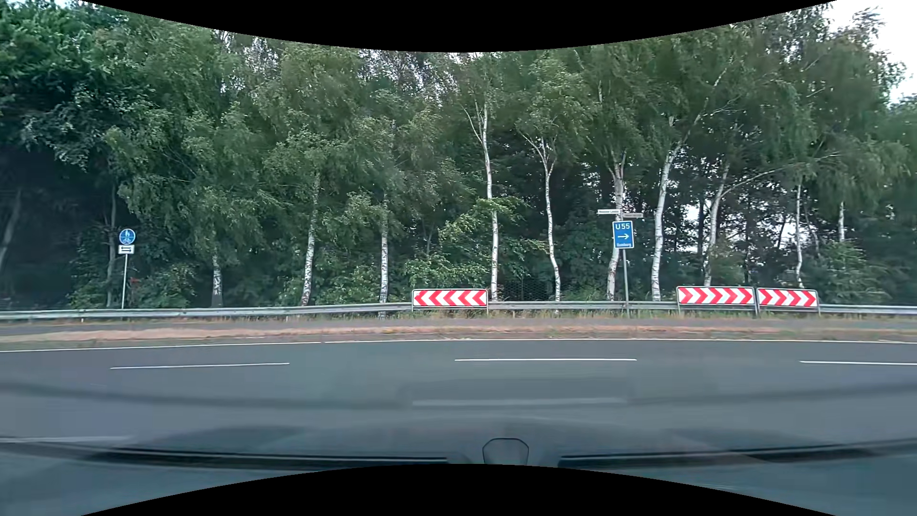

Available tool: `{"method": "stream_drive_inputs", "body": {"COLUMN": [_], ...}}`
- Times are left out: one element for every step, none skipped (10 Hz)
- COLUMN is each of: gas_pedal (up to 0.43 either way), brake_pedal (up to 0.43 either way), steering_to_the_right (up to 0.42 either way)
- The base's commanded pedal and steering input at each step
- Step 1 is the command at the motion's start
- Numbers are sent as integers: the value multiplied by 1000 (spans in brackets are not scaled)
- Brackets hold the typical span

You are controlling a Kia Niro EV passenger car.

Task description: Follow the waypoints while adhering to traffic rules and regulations

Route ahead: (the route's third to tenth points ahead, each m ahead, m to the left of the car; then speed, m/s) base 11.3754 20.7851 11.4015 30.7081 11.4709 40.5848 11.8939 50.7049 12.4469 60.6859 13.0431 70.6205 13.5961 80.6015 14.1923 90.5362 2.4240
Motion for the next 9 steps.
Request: {"method": "stream_drive_inputs", "body": {"gas_pedal": [429,429,429,429,429,429,421,409,398], "brake_pedal": [0,0,0,0,0,0,0,0,0], "steering_to_the_right": [-449,-459,-465,-470,-472,-472,-472,-472,-472]}}
